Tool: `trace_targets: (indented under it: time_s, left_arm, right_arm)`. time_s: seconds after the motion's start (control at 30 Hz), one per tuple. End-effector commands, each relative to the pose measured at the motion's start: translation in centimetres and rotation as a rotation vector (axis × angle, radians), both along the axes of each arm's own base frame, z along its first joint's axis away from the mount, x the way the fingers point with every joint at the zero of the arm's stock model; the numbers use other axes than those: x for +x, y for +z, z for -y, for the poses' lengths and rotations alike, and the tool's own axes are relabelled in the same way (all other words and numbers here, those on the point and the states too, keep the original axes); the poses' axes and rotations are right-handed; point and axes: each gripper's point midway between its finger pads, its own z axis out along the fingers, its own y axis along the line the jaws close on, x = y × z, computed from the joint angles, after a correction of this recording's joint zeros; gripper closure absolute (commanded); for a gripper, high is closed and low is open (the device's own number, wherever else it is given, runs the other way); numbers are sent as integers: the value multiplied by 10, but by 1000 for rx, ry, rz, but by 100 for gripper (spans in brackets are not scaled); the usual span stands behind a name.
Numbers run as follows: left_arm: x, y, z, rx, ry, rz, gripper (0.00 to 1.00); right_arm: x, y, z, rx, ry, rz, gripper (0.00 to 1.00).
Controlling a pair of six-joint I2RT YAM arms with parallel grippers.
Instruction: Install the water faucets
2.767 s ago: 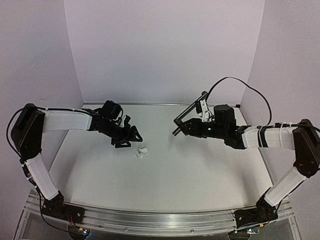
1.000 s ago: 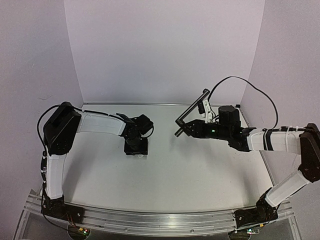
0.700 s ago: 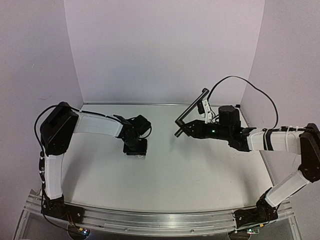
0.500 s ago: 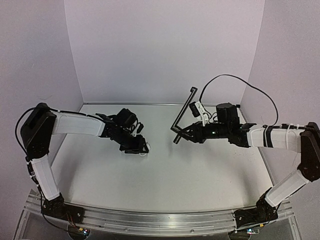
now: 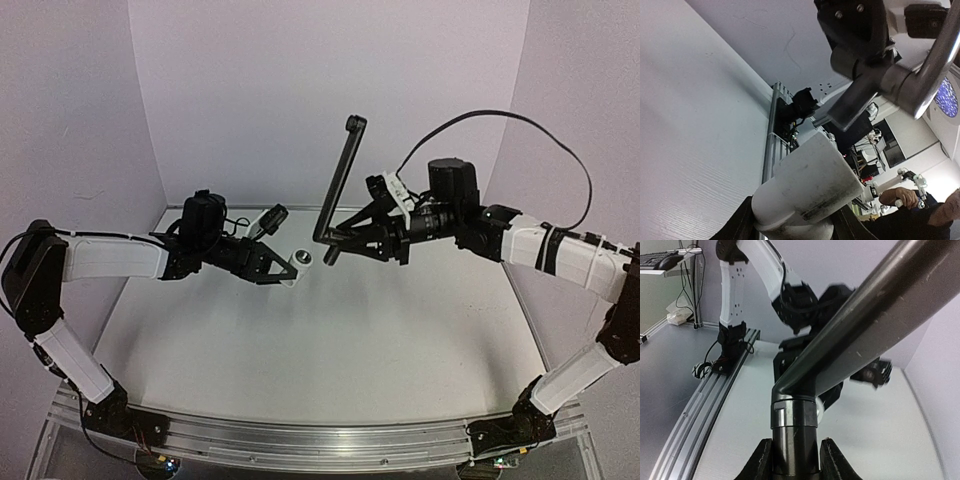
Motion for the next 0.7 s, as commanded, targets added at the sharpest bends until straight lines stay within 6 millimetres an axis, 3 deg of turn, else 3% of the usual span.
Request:
trace_targets:
  time_s: [0.0, 0.33, 0.67]
  left_arm:
    - [-24, 38, -7, -114, -174, 100, 100]
    - [-8, 39, -2, -160, -101, -88, 100]
    - [0, 31, -1, -150, -66, -152, 100]
  right_arm:
    - [-9, 72, -7, 131, 122, 282, 100]
    - [5, 75, -38, 79, 120, 356, 100]
    - [6, 57, -43, 45, 141, 280, 100]
